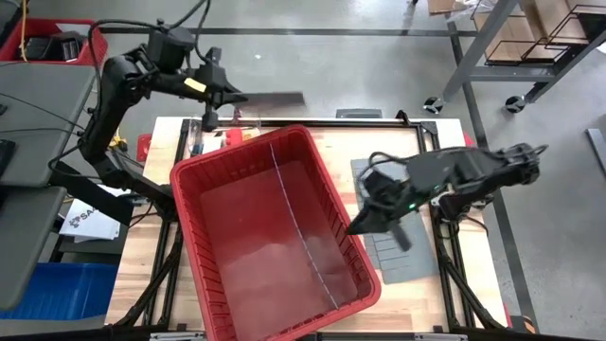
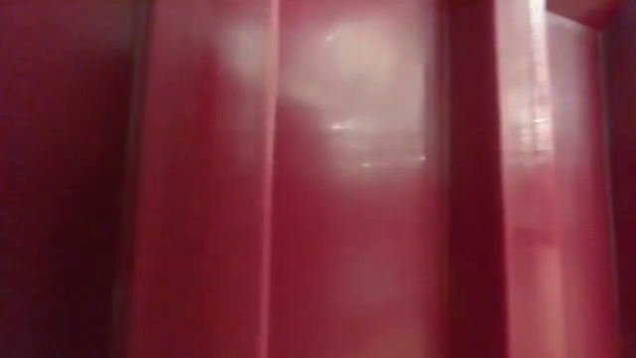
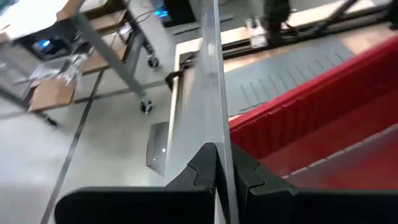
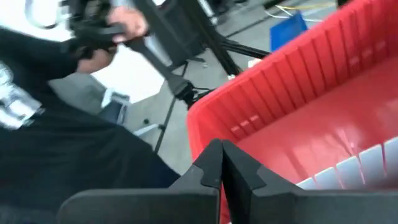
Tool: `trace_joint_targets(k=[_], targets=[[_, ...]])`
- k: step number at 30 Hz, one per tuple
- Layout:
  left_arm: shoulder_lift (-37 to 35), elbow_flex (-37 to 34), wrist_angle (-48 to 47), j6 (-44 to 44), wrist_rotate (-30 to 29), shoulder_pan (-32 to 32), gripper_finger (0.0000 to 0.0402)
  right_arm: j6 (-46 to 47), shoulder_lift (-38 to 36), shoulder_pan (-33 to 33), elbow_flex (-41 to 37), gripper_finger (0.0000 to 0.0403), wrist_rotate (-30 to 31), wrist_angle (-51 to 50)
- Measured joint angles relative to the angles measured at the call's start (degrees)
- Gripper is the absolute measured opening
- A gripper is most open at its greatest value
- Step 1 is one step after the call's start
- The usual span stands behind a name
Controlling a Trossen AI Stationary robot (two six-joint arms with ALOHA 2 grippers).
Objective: Sort blocks
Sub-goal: Assemble the bin divider into the red bin
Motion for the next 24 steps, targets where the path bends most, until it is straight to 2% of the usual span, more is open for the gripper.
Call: trace_joint_targets(k=[5,10,17,24], targets=[[-2.3,0.1,0.5,-0.2,5.8,-1.2,0.0000,4.8,2.5,2.9,0.0,0.0001,7.6,-0.2],[-4.7,0.0,3.9,-2.9,7.3,-4.6,0.0000,7.1,2.4,5.2,0.0,0.0000,12.8,-2.9],[-8.3,0.1,13.7,-9.2,8.1,-9.6,0.0000,8.1,-1.7,5.7,0.0,0.0000,22.1,-15.8],[-11.2,0.1,26.9,-20.8,13.9,-13.4,0.0000,11.0,-4.8,5.7,0.0,0.0000,33.2,-30.9]])
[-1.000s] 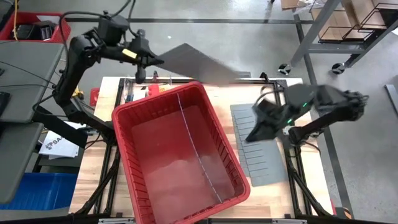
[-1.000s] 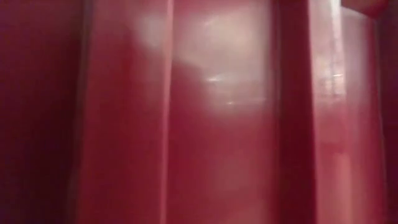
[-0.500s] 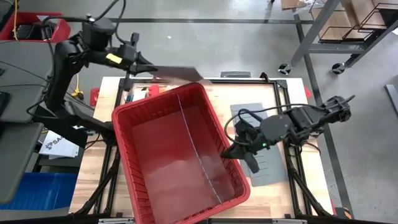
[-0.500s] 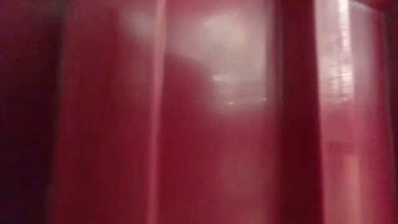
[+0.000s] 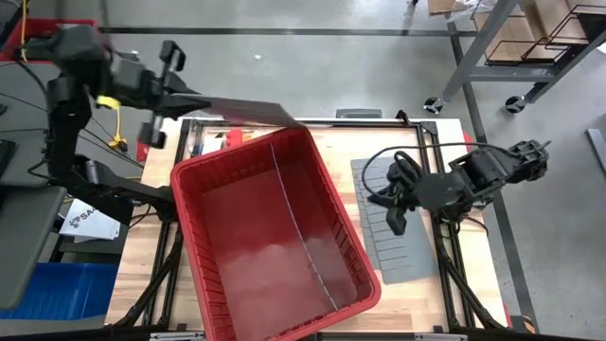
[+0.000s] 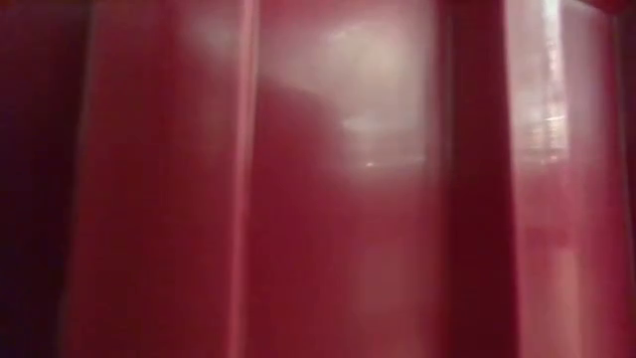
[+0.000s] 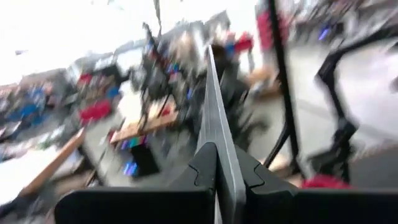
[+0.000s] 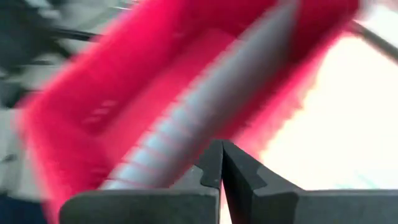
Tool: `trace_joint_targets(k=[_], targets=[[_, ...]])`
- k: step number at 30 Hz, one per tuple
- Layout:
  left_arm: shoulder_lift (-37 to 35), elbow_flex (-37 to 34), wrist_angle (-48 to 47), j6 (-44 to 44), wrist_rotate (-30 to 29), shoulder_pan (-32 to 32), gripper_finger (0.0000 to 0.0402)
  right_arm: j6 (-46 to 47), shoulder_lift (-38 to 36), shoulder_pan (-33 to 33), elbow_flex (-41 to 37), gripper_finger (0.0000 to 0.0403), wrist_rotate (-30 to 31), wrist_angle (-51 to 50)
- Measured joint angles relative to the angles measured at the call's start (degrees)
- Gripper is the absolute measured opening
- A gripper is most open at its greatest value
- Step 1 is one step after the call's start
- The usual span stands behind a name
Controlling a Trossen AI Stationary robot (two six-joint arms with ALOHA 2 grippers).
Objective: Sort blocks
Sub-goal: Assemble the bin divider into the red bin
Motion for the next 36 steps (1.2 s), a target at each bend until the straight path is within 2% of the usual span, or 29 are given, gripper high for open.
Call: trace_joint_targets(k=[2,4,11,15,18,23,29,36], targets=[[-0.3,0.0,4.3,-3.5,1.8,-0.9,0.0000,3.3,0.1,-0.4,0.0,0.0000,3.4,-5.2],[-0.4,0.0,8.4,-7.0,4.0,-1.5,0.0000,4.0,0.5,-1.2,0.0,0.0000,4.2,-7.9],[0.3,0.0,18.8,-21.2,9.8,-2.7,0.0000,-3.7,0.6,-3.8,0.0,0.0003,4.1,-4.2],[0.4,0.0,21.2,-27.2,10.3,-2.6,0.0000,-5.4,0.6,-5.0,0.0,0.0012,3.9,-4.1],[0.5,0.0,23.8,-31.0,11.4,-2.6,0.0000,-5.4,0.6,-5.8,0.0,0.0020,3.0,-3.8],[0.4,0.0,27.4,-37.8,13.7,-2.6,0.0000,-7.0,1.1,-6.4,0.0,0.0039,-2.7,-2.2],[0.4,0.0,22.0,-40.7,15.7,-2.6,0.0000,-10.4,3.7,-6.4,0.0,0.0077,-3.4,3.9],[1.0,0.0,3.9,-33.9,15.3,-2.6,0.0000,-12.4,7.1,-6.4,0.0,0.0098,-3.9,5.6]])
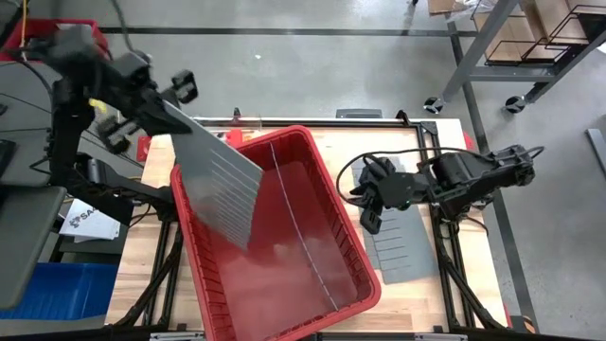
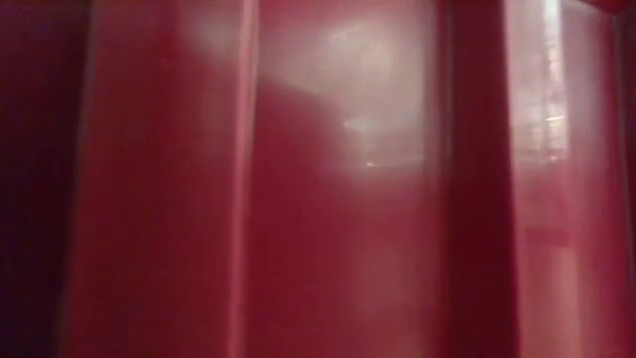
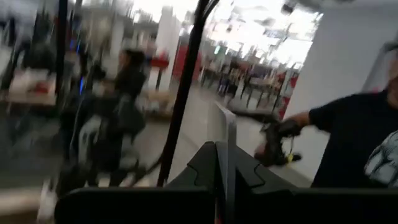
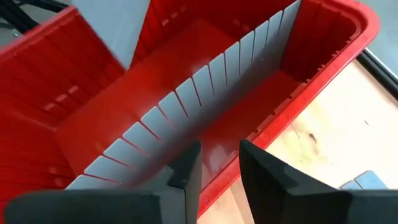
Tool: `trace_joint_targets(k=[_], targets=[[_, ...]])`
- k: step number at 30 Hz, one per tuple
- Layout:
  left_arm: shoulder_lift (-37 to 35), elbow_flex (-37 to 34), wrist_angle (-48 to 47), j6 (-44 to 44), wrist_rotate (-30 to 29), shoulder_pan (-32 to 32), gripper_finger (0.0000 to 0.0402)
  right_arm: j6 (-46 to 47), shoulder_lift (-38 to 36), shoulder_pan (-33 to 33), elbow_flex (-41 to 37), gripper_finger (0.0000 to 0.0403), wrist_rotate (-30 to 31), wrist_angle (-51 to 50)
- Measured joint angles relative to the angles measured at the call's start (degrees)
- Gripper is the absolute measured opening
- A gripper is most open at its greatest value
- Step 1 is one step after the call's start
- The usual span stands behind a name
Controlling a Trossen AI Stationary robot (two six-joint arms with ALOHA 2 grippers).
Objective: Sort blocks
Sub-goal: Assemble the bin divider into the red bin
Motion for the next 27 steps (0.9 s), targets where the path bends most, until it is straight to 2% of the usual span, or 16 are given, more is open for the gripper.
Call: trace_joint_targets(k=[4,6,11,17,19,24,27], targets=[[1.1,0.0,-12.0,8.3,-3.8,-0.5,0.0000,0.6,0.4,0.0,0.0,0.0099,-1.4,0.8],[2.2,-0.3,-14.6,11.2,-5.0,-1.6,0.0000,0.9,0.1,0.0,0.0,0.0099,-1.7,1.0],[4.5,-5.1,-13.5,13.9,-4.6,-5.9,0.0000,3.3,-2.3,0.0,0.0,0.0099,-1.9,0.3],[5.5,-14.9,-11.2,14.9,-5.1,-11.2,0.0000,5.1,-5.7,0.0,0.0,0.0099,-2.2,-1.4],[5.8,-17.6,-9.1,14.7,-8.2,-12.2,0.0000,6.5,-6.4,0.0,0.0,0.0099,-4.4,-1.4],[5.7,-21.2,-8.9,12.6,-20.0,-12.2,0.0024,8.5,-5.0,-0.1,0.0,0.0099,-15.5,-2.2],[5.9,-21.6,-7.6,11.8,-21.8,-11.7,0.0057,6.2,-3.3,0.1,0.0,0.0099,-18.3,-2.2]])
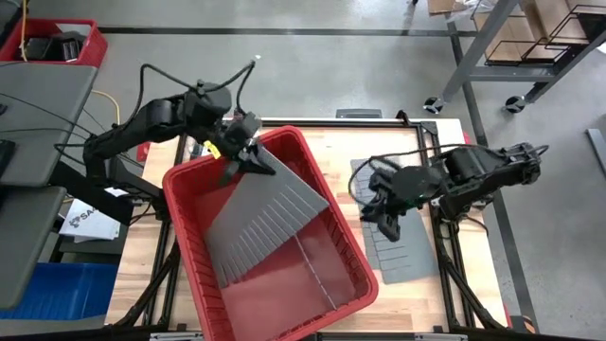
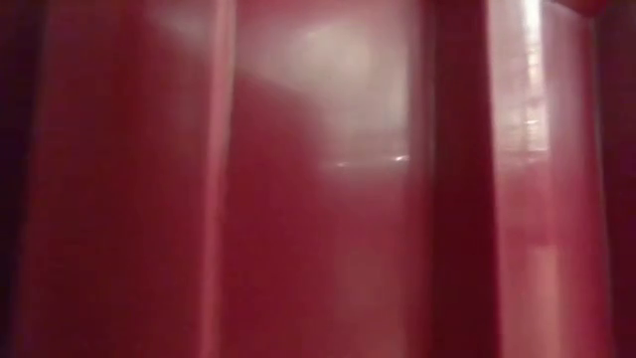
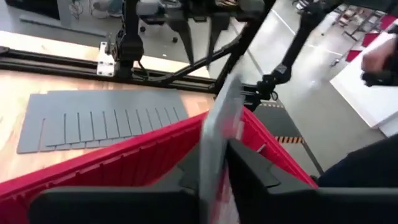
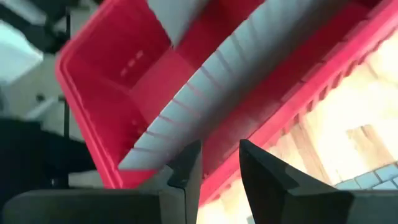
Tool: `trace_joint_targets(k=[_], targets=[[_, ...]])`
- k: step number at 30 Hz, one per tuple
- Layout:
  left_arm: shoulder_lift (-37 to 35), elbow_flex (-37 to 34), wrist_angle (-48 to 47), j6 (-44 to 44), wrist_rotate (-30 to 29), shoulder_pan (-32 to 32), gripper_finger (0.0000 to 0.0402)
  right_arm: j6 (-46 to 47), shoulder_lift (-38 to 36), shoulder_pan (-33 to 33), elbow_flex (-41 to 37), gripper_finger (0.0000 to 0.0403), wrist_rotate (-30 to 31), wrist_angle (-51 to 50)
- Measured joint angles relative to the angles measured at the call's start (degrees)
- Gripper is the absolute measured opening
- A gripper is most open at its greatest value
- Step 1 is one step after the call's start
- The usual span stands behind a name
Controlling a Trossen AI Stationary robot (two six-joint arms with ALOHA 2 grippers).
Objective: Sort blocks
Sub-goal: Assemble the bin divider into the red bin
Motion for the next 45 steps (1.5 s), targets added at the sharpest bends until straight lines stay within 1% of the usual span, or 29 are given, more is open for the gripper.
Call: trace_joint_targets(k=[5,8,10,12,14,17,22,24,25,26,28,29,31,32,34,36,37,38,39,40,42,45], targets=[[0.0,-0.1,3.5,-8.6,0.3,1.2,0.0125,-1.8,1.1,0.0,0.0,0.0099,-0.3,0.0],[0.0,-0.1,7.1,-16.0,2.9,1.7,0.0165,-3.1,1.0,-0.1,0.0,0.0099,-0.3,-0.4],[0.0,-0.1,9.9,-18.1,4.8,1.7,0.0186,-3.2,0.9,-0.1,0.0,0.0099,-0.3,-2.0],[0.0,0.0,12.3,-18.3,6.4,2.0,0.0202,-3.2,0.8,-0.1,0.0,0.0099,-0.3,-3.3],[0.0,0.0,15.6,-20.3,7.5,2.6,0.0213,-3.2,0.8,-0.1,0.0,0.0099,-0.3,-4.9],[0.0,0.0,22.4,-22.0,7.2,4.2,0.0223,-3.2,0.8,-0.1,0.0,0.0099,-0.3,-6.6],[-0.1,0.0,32.8,-16.0,5.9,7.4,0.0228,-2.8,0.8,-0.1,0.0,0.0099,0.2,-8.6],[-0.4,0.0,34.2,-13.5,5.8,8.7,0.0228,-2.8,0.8,-0.1,0.0,0.0099,0.4,-8.9],[-0.8,0.1,32.0,-12.7,6.2,9.3,0.0228,-2.6,0.8,-0.1,0.0,0.0099,0.4,-9.0],[-1.5,0.1,27.9,-12.4,6.4,9.6,0.0227,-2.1,0.8,-0.1,0.0,0.0099,0.4,-9.2],[-3.0,0.1,15.8,-12.3,4.9,9.7,0.0221,-1.4,0.8,0.1,0.0,0.0099,0.5,-10.2],[-3.6,0.1,9.1,-12.4,2.4,9.4,0.0216,-1.4,0.8,0.1,0.0,0.0099,0.5,-10.7],[-4.3,0.1,-4.8,-12.6,-5.2,8.3,0.0200,-1.6,0.8,0.1,0.0,0.0099,1.3,-11.9],[-4.4,0.1,-10.6,-12.8,-10.3,7.7,0.0190,-1.6,0.8,0.1,0.0,0.0099,2.3,-12.2],[-4.4,0.0,-20.8,-15.8,-22.9,6.8,0.0163,-1.6,0.8,0.1,0.0,0.0099,4.8,-12.5],[-4.2,0.0,-28.4,-17.3,-33.4,6.6,0.0123,-1.7,0.8,-0.5,0.0,0.0099,6.7,-12.3],[-3.9,0.0,-31.3,-17.5,-37.7,6.6,0.0096,-1.7,0.8,-0.8,0.0,0.0099,6.9,-12.3],[-3.4,0.0,-33.5,-17.7,-40.2,6.7,0.0065,-1.7,0.8,-1.3,0.0,0.0099,6.9,-12.1],[-2.8,-0.2,-34.3,-17.7,-41.0,6.9,0.0034,-1.7,0.8,-1.7,0.0,0.0099,6.9,-11.8],[-2.4,-0.8,-34.1,-17.7,-40.3,7.1,0.0018,-1.7,0.8,-2.1,0.0,0.0099,6.7,-11.6],[-1.2,-2.8,-34.2,-16.6,-38.0,7.1,0.0011,-1.7,0.8,-2.5,0.0,0.0098,6.5,-11.5],[1.1,-7.0,-33.8,-15.4,-37.1,7.4,0.0002,-1.7,0.8,-2.7,0.0,0.0098,6.4,-11.5]])
